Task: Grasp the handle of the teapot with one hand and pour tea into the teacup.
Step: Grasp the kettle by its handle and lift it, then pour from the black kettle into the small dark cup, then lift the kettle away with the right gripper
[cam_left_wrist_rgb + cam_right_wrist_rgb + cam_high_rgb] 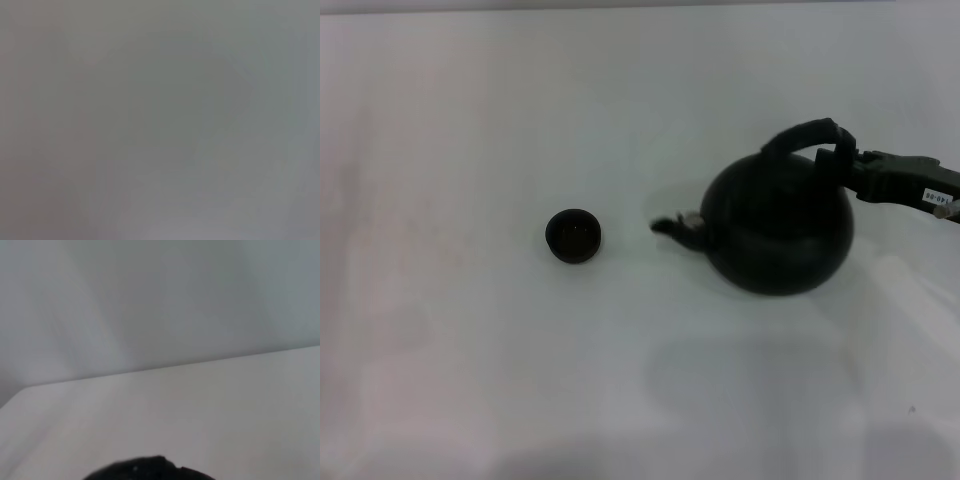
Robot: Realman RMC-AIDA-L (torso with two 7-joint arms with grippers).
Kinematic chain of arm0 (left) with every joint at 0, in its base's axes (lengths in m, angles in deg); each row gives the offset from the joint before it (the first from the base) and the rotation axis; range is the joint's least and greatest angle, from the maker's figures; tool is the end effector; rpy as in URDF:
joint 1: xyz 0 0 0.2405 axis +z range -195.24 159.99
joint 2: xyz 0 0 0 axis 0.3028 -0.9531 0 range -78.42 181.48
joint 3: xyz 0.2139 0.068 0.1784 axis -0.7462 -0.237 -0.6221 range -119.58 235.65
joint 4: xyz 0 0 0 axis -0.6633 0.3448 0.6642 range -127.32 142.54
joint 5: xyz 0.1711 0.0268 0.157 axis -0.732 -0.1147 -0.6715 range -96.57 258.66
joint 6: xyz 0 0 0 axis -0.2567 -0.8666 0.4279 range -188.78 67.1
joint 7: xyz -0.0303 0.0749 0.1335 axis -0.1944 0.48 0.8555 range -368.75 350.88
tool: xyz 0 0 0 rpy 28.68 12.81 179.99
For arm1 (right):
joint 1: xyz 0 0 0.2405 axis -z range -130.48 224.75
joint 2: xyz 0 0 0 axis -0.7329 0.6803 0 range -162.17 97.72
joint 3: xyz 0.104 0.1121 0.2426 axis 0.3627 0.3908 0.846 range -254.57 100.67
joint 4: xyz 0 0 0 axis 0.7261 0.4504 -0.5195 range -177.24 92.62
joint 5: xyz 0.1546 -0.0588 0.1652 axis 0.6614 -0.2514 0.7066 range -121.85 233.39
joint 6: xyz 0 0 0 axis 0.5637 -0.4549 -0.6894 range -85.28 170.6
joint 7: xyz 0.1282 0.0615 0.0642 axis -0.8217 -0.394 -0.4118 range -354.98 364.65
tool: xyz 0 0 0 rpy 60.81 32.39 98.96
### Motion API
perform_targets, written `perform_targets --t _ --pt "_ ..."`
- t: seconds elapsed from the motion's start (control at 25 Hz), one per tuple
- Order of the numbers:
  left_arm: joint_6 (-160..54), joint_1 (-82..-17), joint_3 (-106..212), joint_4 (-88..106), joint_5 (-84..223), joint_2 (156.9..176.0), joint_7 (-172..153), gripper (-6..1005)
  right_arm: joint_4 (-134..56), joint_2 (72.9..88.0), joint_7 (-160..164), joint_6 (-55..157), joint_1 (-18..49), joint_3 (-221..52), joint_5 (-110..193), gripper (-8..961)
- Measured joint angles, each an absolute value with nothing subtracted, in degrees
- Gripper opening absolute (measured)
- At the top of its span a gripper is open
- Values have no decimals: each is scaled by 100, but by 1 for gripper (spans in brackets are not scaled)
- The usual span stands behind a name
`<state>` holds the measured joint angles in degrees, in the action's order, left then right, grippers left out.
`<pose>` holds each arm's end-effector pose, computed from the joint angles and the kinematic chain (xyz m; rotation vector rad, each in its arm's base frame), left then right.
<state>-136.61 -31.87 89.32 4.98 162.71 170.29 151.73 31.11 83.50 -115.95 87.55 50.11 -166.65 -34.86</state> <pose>-0.4604 0.2673 0.0146 -1.1760 -0.7500 -0.6861 0.3176 0.3142 -0.0247 -2.1338 1.2384 0.5922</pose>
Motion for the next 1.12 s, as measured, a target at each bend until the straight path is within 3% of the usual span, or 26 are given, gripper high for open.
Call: perform_targets --t 0.36,0.72,1.12 --pt "-13661 -3213 8932 498 16275 17027 15173 861 3111 8331 -11575 8710 4937 -16707 -3527 256" --pt "-13660 -3221 8932 498 16277 17026 15173 861 3410 8341 -11566 8687 4717 -16723 -3522 231" --pt "-13660 -3248 8891 497 16263 17027 15175 861 3524 8330 -11564 7598 3824 -17641 -3931 230"
